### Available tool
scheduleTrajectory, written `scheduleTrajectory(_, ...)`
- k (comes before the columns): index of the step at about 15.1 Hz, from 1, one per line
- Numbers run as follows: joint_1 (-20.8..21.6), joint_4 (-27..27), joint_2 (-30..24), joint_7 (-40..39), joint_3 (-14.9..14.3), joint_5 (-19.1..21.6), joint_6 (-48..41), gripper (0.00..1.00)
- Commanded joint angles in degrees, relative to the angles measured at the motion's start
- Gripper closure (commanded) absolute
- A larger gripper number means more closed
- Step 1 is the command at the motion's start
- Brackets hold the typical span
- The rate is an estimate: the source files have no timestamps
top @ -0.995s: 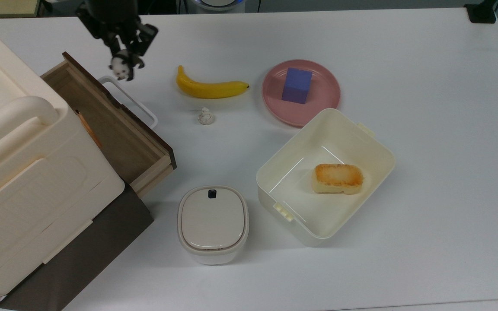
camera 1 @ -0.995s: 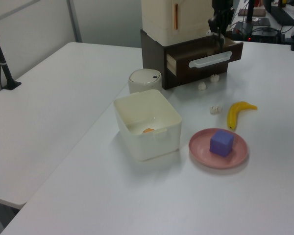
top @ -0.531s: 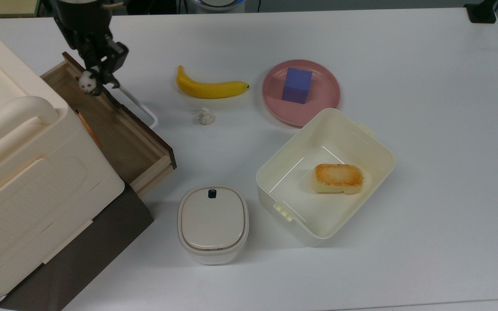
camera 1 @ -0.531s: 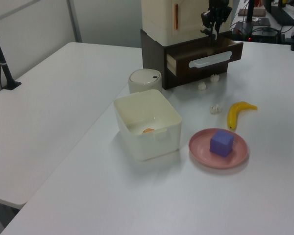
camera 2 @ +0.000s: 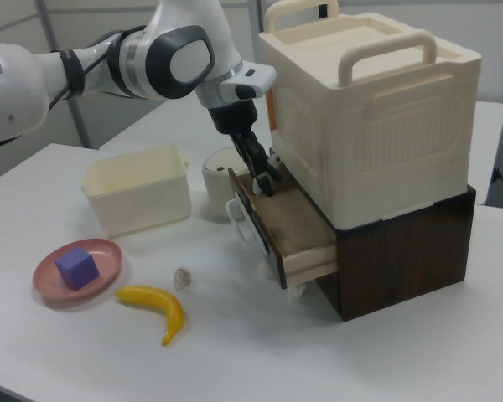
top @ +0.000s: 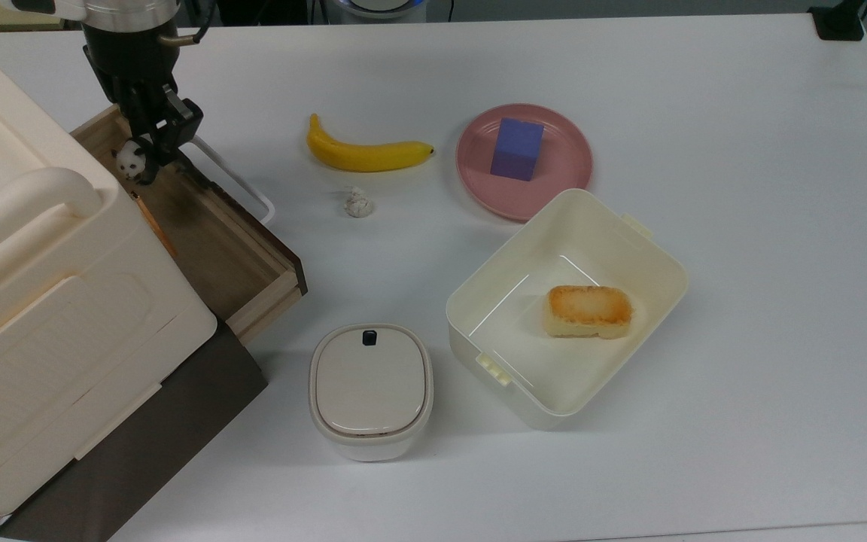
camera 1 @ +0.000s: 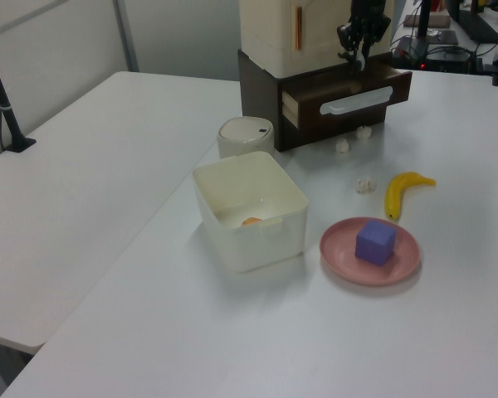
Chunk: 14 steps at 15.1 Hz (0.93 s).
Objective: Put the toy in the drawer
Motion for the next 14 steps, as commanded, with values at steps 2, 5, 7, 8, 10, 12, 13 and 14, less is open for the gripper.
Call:
scheduleTrajectory(2, -0.21, -0.29, -0.41, 2.80, -0.17, -2.73, 0.95, 0.00)
scheduleTrajectory(5, -0.30, -0.29, -0.41, 2.80, -0.17, -2.91, 0.95, 0.00)
scheduleTrajectory(7, -0.30, -0.29, -0.41, 2.80, -0.17, -2.91, 0.95, 0.00)
scheduleTrajectory(8, -0.30, -0.29, -0.50, 2.80, -0.17, -2.65, 0.95, 0.00)
scheduleTrajectory(10, -0.30, -0.55, -1.20, 2.28, -0.08, -2.30, 0.17, 0.00)
scheduleTrajectory(12, -0.30, -0.38, -2.60, 2.10, 0.01, -1.77, -3.24, 0.00)
scheduleTrajectory(13, -0.21, -0.38, -3.13, 2.01, 0.18, -1.51, -5.09, 0.00)
scheduleTrajectory(14, 0.22, -0.47, -4.27, 1.92, 0.27, -0.81, -6.50, 0.00)
